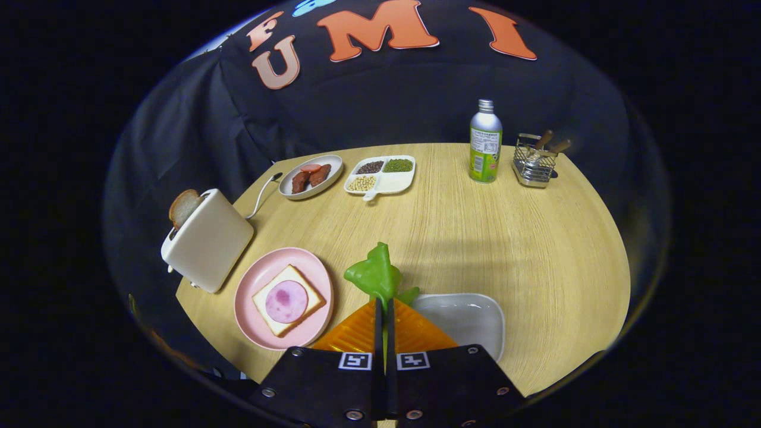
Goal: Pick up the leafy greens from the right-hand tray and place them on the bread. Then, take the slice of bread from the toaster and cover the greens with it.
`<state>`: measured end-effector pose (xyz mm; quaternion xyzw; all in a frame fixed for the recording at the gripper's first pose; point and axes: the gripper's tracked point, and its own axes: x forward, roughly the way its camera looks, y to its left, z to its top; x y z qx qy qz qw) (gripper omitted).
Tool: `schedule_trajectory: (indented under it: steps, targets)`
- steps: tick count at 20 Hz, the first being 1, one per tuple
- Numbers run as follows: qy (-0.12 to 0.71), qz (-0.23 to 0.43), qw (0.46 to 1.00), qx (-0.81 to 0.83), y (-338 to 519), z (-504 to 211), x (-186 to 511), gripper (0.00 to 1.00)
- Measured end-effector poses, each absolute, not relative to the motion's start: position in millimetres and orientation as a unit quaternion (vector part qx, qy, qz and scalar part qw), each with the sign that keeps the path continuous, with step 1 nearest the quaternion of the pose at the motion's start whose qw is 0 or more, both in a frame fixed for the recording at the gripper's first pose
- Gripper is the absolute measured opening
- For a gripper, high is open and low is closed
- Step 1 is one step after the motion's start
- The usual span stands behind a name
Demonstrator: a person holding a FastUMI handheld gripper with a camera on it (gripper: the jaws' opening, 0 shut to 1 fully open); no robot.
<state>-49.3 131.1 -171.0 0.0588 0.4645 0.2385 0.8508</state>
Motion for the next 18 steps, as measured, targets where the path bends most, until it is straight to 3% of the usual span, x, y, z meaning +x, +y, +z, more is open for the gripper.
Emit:
schedule_trajectory:
  steps: [18]
  targets:
    - [0.452, 0.35, 0.82, 0.022, 248.9, -164.3, -72.5, 0.01]
